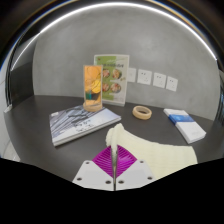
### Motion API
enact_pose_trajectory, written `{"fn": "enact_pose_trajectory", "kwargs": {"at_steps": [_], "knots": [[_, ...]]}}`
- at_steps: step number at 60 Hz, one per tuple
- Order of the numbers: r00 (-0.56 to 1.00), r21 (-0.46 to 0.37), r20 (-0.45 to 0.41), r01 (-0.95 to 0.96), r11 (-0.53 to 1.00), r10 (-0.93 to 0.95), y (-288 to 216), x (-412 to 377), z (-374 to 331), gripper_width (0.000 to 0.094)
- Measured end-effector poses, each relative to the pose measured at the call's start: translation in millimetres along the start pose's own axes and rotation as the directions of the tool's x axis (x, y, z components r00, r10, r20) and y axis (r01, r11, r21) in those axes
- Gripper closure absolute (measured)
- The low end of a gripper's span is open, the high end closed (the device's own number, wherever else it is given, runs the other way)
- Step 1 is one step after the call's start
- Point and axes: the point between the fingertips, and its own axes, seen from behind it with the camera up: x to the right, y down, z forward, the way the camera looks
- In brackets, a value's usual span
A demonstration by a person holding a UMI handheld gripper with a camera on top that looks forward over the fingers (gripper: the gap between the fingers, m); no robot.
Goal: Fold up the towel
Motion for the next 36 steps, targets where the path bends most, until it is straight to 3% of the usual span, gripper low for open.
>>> {"fn": "enact_pose_trajectory", "kwargs": {"at_steps": [7,12,28,36], "knots": [[0.997,0.077,-0.036,-0.071,0.994,0.074,-38,65,-33,0.0928],[0.986,0.113,-0.114,-0.108,0.988,0.121,-45,133,-54,0.0925],[0.947,-0.075,-0.279,-0.189,0.979,0.161,71,254,-47,0.0907],[0.944,-0.057,-0.282,-0.193,0.98,0.17,74,260,-52,0.09]]}}
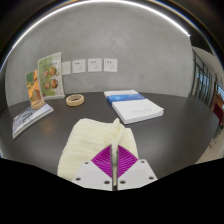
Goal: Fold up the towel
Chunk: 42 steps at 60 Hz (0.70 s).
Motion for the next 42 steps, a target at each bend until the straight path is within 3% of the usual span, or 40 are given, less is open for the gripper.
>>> {"fn": "enact_pose_trajectory", "kwargs": {"at_steps": [3,6,7,10,15,27,42], "knots": [[1.0,0.005,-0.02,-0.001,1.0,0.001,-2,3,-6,0.0862],[0.999,0.008,-0.038,-0.009,1.0,0.009,-4,4,-14,0.0758],[0.999,0.011,-0.044,-0.012,1.0,0.012,-5,5,-17,0.0635],[0.997,0.026,-0.078,-0.018,1.0,0.02,-8,11,-31,0.0485],[0.995,0.053,-0.099,-0.01,0.999,0.015,-12,9,-59,0.005],[0.995,0.097,-0.097,-0.023,0.995,0.032,4,-29,-147,0.0103],[1.0,0.171,0.015,0.003,0.985,-0.006,53,-169,-263,0.0105]]}}
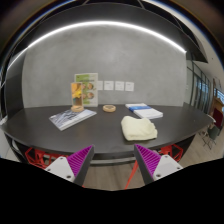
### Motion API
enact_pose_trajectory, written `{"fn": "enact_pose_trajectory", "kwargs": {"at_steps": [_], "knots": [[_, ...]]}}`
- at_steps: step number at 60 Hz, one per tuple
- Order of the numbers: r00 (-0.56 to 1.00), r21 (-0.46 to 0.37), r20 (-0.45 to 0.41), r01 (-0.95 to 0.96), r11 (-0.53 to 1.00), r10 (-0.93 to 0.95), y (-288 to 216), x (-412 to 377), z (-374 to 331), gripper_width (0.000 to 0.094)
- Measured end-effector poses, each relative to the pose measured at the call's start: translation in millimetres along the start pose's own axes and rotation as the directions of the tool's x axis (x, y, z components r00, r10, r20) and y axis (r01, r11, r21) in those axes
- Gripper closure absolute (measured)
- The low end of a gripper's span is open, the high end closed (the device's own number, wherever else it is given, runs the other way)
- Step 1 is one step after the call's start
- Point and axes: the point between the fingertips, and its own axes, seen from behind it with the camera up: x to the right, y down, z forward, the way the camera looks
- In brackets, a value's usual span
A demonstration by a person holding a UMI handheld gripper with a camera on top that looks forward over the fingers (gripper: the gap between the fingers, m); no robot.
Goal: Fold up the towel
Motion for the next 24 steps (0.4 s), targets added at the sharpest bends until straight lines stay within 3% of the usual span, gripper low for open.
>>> {"fn": "enact_pose_trajectory", "kwargs": {"at_steps": [11,21,24], "knots": [[0.993,0.034,0.11,0.037,0.999,-0.041,7,-78,-56,0.0101],[0.984,0.068,0.173,0.039,0.997,-0.051,7,-84,-70,0.0102],[0.973,0.06,0.23,0.015,0.998,-0.028,10,-86,-74,0.0103]]}}
